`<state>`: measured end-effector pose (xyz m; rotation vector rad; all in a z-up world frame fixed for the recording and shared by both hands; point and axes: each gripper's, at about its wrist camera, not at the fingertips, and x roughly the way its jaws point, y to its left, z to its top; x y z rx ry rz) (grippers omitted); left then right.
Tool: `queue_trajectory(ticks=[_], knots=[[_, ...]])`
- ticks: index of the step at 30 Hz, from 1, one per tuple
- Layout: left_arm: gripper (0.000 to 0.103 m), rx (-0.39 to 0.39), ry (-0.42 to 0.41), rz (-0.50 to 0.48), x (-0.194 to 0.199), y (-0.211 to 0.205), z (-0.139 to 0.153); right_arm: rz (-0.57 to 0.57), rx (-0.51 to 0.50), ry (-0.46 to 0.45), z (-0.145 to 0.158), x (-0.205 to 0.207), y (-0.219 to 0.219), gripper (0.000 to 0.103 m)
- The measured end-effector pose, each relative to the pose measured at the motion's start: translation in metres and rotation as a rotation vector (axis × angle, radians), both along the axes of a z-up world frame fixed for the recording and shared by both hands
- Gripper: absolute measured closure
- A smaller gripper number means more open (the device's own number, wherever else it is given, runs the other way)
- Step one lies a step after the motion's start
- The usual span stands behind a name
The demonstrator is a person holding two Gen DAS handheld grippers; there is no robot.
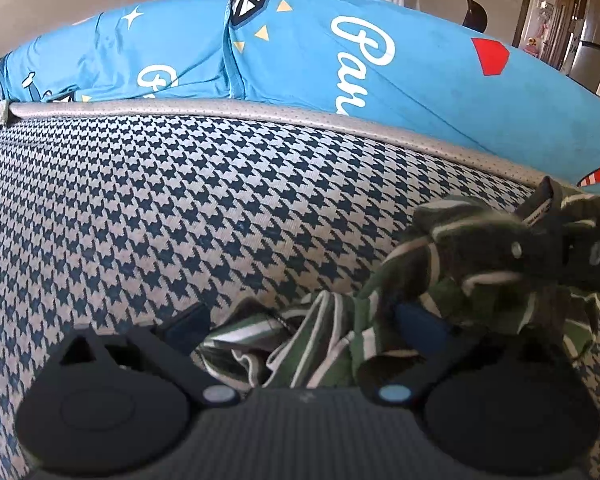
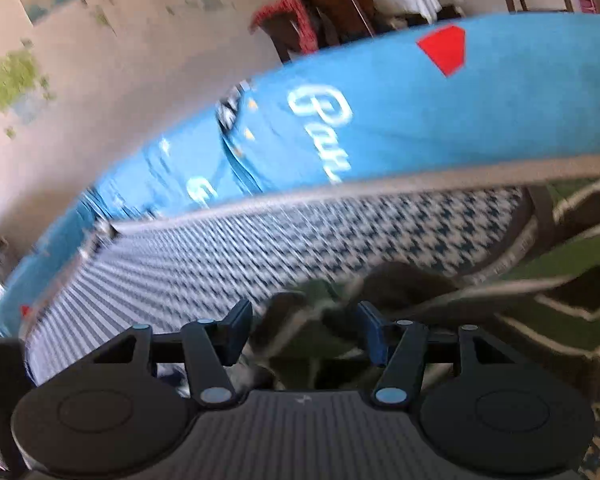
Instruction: Fold clothes
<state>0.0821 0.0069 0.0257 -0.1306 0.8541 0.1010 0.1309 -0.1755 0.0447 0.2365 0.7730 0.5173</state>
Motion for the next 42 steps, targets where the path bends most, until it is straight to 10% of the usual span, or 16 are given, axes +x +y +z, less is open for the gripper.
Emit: queue_trajectory(ticks=[2,6,20,42], knots=[[0.0,-0.008,0.002,-0.004,-0.001,0.0,0.002,-0.009,-0.031,0.031,-0.007,0.001,-0.002,0.081],[0.0,-0.019,-0.015,-0.023,-0.005,-0.003,0.01,-0.025,-0.014,0.041,-0.006,-0.005,-0.019,0.092],[0.0,-0.332,-0.016,-0.139,0.006,-0.002,0.029,0.072,-0.065,0.008,0.0,-0.044,-0.047,0.093],[0.015,-0.342,0.039,-0.307,0.04,-0.05,0.02,0.113,-0.109,-0.063,-0.003,-0.066,-0.037,0.092]])
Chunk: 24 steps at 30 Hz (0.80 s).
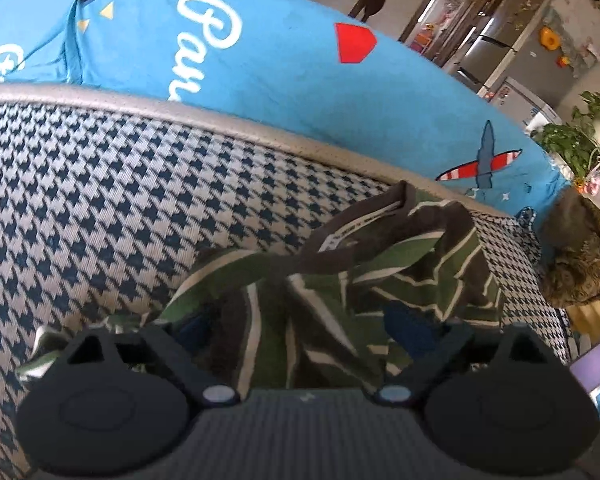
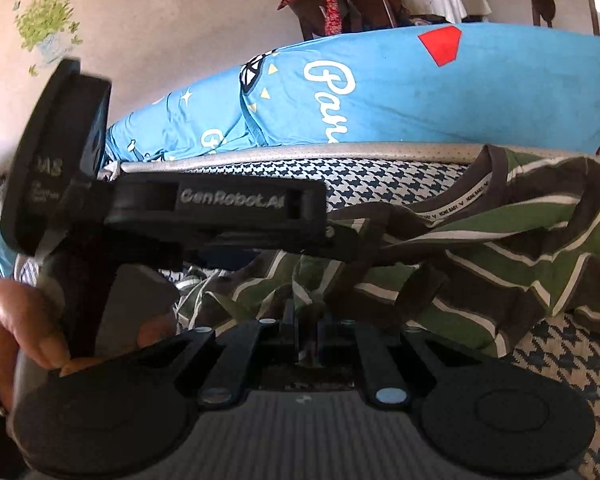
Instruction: Fold clothes
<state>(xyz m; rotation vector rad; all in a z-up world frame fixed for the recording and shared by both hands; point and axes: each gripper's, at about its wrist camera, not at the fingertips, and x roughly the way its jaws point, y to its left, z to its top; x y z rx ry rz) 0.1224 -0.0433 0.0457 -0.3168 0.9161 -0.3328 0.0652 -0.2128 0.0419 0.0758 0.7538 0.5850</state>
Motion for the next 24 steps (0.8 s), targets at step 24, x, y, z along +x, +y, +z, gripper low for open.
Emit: queue_trajectory(ticks=[24], knots=[[0.023,-0.166,0.107,-0.1,0.013,0.004,0.01,-0.001,0.045,-0.056,0.015,-0.006,0.005,0.092]])
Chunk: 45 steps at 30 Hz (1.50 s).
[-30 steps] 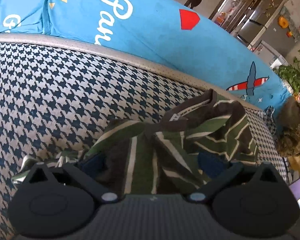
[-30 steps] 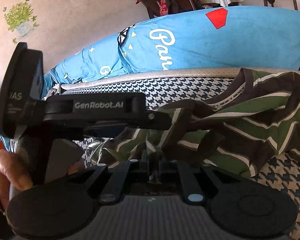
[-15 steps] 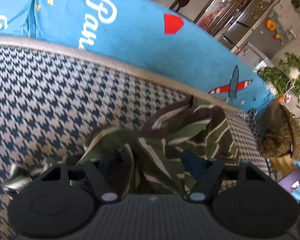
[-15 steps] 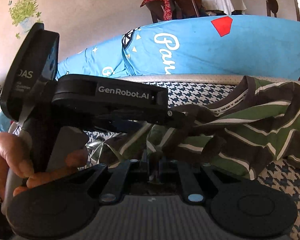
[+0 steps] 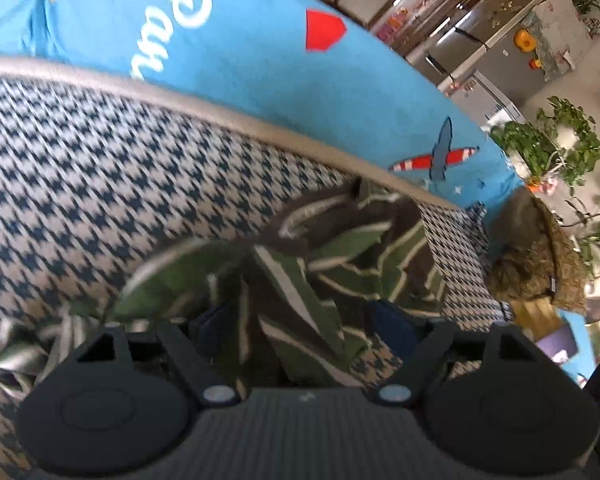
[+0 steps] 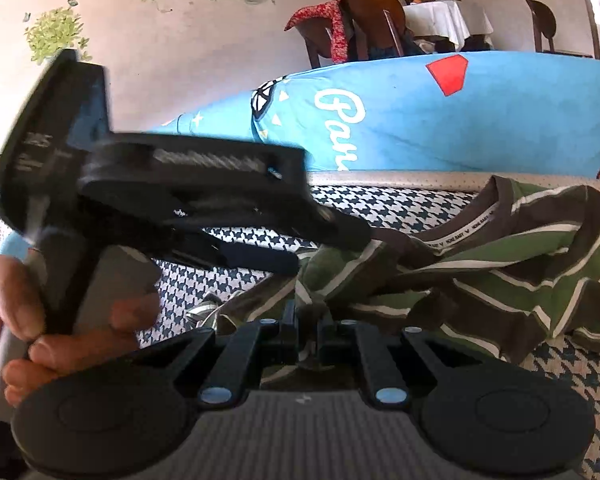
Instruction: Fold clothes
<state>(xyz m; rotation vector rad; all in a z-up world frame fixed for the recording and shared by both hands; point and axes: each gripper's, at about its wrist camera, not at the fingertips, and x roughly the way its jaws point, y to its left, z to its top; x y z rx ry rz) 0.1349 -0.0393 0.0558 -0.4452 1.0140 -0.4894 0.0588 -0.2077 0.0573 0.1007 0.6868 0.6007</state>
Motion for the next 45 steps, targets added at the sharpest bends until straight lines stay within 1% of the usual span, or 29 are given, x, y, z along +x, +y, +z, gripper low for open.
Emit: queue_trajectory(ticks=[3,4,5,6,8,9,11,12,14,17,20,23,25,28,31,34,37,41,45], knots=[[0.024,-0.011,0.014,-0.029,0.004,-0.008,-0.007,0.006,-0.009,-0.012,0.0,-0.001,0.002,0.092],[0.028,-0.005,0.012,-0.035,0.005,-0.012,-0.008,0.006,-0.012,-0.015,0.0,-0.001,0.002,0.092],[0.035,0.006,0.009,-0.038,0.006,-0.014,-0.009,0.006,-0.014,-0.017,0.0,-0.001,0.002,0.092],[0.039,0.02,0.008,-0.039,0.007,-0.017,-0.01,0.006,-0.015,-0.018,0.0,-0.001,0.002,0.092],[0.054,0.048,0.007,-0.038,0.009,-0.021,-0.012,0.006,-0.023,-0.024,0.0,-0.002,0.002,0.092],[0.058,0.066,0.005,-0.035,0.009,-0.022,-0.013,0.006,-0.029,-0.027,0.0,-0.002,0.002,0.092],[0.074,0.113,-0.005,-0.03,0.008,-0.025,-0.015,0.005,-0.043,-0.034,0.0,-0.001,0.002,0.092],[0.077,0.139,-0.012,-0.028,0.008,-0.027,-0.016,0.002,-0.05,-0.035,0.0,-0.001,0.002,0.092],[0.084,0.176,-0.031,-0.028,0.006,-0.031,-0.017,-0.003,-0.061,-0.032,0.0,0.0,0.002,0.092],[0.09,0.232,-0.059,-0.025,0.001,-0.036,-0.018,-0.009,-0.077,-0.02,-0.002,0.002,0.002,0.092],[0.093,0.275,-0.08,-0.018,-0.006,-0.034,-0.017,-0.006,-0.101,-0.017,-0.004,0.002,0.004,0.091],[0.094,0.313,-0.112,-0.012,-0.011,-0.036,-0.015,-0.006,-0.142,-0.006,-0.004,-0.001,0.004,0.085],[0.095,0.356,-0.15,-0.008,-0.015,-0.039,-0.012,-0.032,-0.174,0.007,-0.004,-0.003,0.001,0.076],[0.095,0.426,-0.217,0.007,-0.02,-0.044,-0.005,-0.079,-0.178,0.033,-0.001,-0.005,-0.007,0.072],[0.096,0.505,-0.283,0.05,-0.021,-0.045,0.003,-0.108,-0.159,0.04,0.002,-0.008,-0.014,0.069],[0.096,0.574,-0.335,0.09,-0.018,-0.043,0.009,-0.138,-0.172,0.045,0.002,-0.006,-0.017,0.069],[0.096,0.676,-0.387,0.12,-0.011,-0.044,0.008,-0.187,-0.161,0.075,-0.001,0.002,-0.023,0.069],[0.096,0.728,-0.416,0.154,0.002,-0.042,0.008,-0.254,-0.146,0.117,-0.005,0.011,-0.031,0.069],[0.096,0.79,-0.474,0.204,0.015,-0.041,0.011,-0.289,-0.142,0.144,-0.007,0.017,-0.034,0.069]])
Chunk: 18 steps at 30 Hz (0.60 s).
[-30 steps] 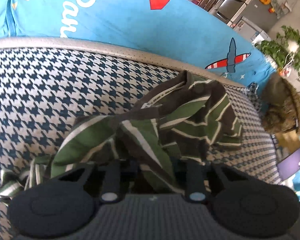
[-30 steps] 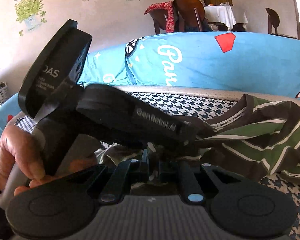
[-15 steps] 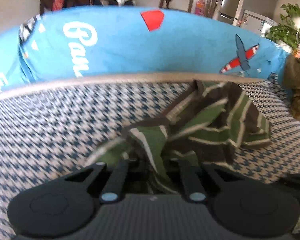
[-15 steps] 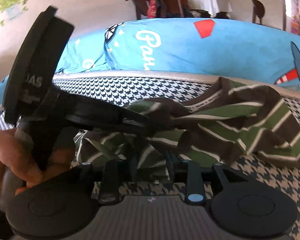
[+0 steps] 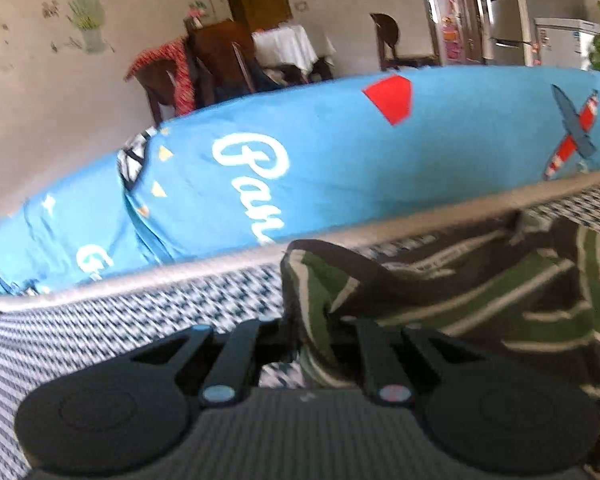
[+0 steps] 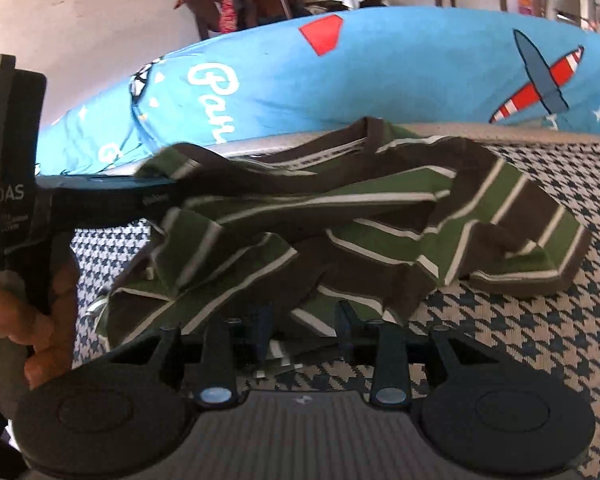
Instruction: Fold clothes
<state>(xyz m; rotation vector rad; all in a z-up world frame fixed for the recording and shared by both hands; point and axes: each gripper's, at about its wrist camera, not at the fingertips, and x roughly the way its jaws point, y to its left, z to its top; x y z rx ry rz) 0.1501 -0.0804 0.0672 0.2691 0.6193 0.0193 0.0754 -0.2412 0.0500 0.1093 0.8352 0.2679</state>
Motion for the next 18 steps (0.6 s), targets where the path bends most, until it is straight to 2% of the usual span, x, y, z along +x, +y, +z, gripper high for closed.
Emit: queue_trajectory(ticks=[3,10,18], knots=[[0.096,0.053,-0.048,0.001,0.013,0.001,0.002,-0.013,-0.012,-0.005,-0.002,0.003,0.001,0.069],[0.096,0.1,-0.089,0.017,0.046,0.005,-0.003,-0.008,-0.017,0.012,-0.009,0.007,0.005,0.069],[0.095,0.101,-0.069,0.051,0.084,0.02,-0.025,-0.029,-0.033,0.028,-0.016,0.017,0.0,0.069]])
